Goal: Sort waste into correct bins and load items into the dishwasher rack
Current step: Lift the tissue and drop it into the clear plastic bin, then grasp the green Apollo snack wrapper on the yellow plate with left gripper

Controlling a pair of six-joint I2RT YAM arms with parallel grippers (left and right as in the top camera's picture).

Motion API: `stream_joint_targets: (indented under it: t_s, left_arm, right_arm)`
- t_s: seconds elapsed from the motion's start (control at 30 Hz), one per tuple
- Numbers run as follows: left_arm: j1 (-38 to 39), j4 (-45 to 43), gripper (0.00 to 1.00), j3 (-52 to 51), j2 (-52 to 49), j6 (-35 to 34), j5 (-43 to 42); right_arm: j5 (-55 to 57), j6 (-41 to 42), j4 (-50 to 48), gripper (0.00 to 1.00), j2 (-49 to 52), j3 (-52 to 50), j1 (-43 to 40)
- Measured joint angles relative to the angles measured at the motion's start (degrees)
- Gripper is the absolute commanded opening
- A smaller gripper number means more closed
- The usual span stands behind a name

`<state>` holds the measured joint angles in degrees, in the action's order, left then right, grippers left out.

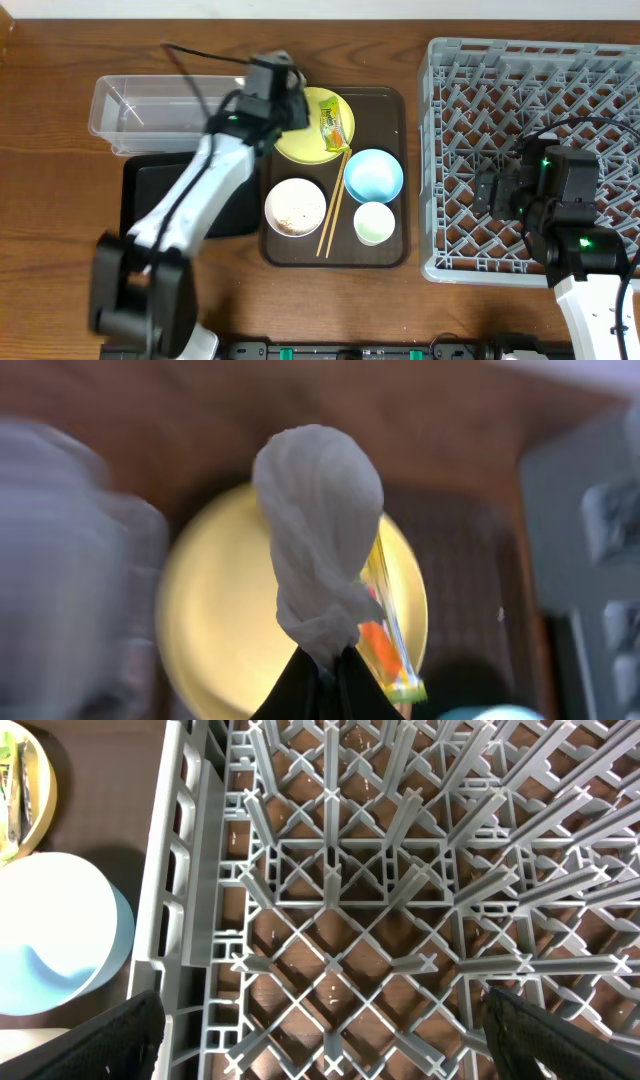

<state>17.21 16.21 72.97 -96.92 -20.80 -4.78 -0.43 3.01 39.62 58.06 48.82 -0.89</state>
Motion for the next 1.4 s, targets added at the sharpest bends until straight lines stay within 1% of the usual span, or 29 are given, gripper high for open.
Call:
stream_joint_targets:
  t_s: [0.1, 0.23, 0.3, 0.33, 0.37, 0.4, 0.43, 0.47, 0.6, 0.77, 0.83, 0.9, 1.03, 1.13, 1.27, 1.33, 1.4]
  left_arm:
    - [-2.9, 0.8, 0.06, 0.0, 2.8, -1.6, 4.0]
    - [-7.5, 3.3, 0.07, 0.0, 2.3, -6.9, 7.0]
    - [-9.5, 3.5, 0.14, 0.0, 1.6, -9.0, 7.9]
    - [-10.2, 3.6, 0.21, 0.0, 1.3, -9.7, 8.2]
    - [-10.7, 3.8, 0.37, 0.0, 1.0, -10.3, 8.4]
    - [-11.0, 4.0, 0.50, 0.0, 0.8, -10.8, 8.6]
    - [-11.2, 4.2, 0.56, 0.0, 0.5, -11.1, 8.7]
    - [-11.2, 4.2, 0.58, 0.0, 0.4, -11.7, 8.9]
    - [-11.1, 3.4, 0.59, 0.0, 0.3, -11.9, 8.7]
    - [-9.9, 1.9, 0.59, 0.0, 0.3, -7.8, 6.2]
    - [-7.8, 1.1, 0.59, 0.0, 0.3, -4.9, 5.0]
    - [-5.1, 0.8, 0.62, 0.0, 0.3, -2.0, 4.2]
    - [0.3, -1.4, 0.64, 0.0, -0.4, 1.6, 3.1]
    - [3.2, -4.1, 0.65, 0.0, -2.9, 3.1, 2.6]
    - [5.3, -8.1, 0.65, 0.0, -8.8, 4.0, 2.3]
    - [6.0, -9.8, 0.69, 0.0, -11.6, 4.1, 2.2]
    - [6.6, -11.3, 0.69, 0.0, -14.0, 3.7, 2.1]
  right_arm:
    - [0.0, 0.0, 0.0, 0.99, 0.0, 0.0, 0.0]
    - [0.0, 0.0, 0.0, 0.99, 0.0, 0.0, 0.0]
    - [0.0, 0.0, 0.0, 0.99, 0.0, 0.0, 0.0]
    - [0.0, 0.0, 0.0, 0.99, 0.0, 0.0, 0.0]
    - [0.0, 0.0, 0.0, 0.99, 0.0, 0.0, 0.0]
    - [0.0, 0.0, 0.0, 0.99, 0.0, 0.0, 0.0]
    - [0.0, 0.0, 0.0, 0.99, 0.0, 0.0, 0.0]
    - [0.0, 0.0, 0.0, 0.99, 0.0, 0.0, 0.0]
    - [0.0, 0.0, 0.0, 0.99, 0.0, 0.0, 0.0]
    - [0.0, 0.0, 0.0, 0.99, 0.0, 0.0, 0.0]
    - [0.0, 0.0, 0.0, 0.99, 0.0, 0.0, 0.0]
    - [0.0, 0.0, 0.0, 0.99, 0.0, 0.0, 0.0]
    - [0.0, 0.0, 0.0, 0.99, 0.0, 0.0, 0.0]
    - [0.0, 0.0, 0.0, 0.99, 0.0, 0.0, 0.0]
    - [0.0, 0.0, 0.0, 0.99, 0.0, 0.0, 0.0]
    - [0.0, 0.0, 0.0, 0.99, 0.0, 0.0, 0.0]
    - [0.0, 0.0, 0.0, 0.99, 0.0, 0.0, 0.0]
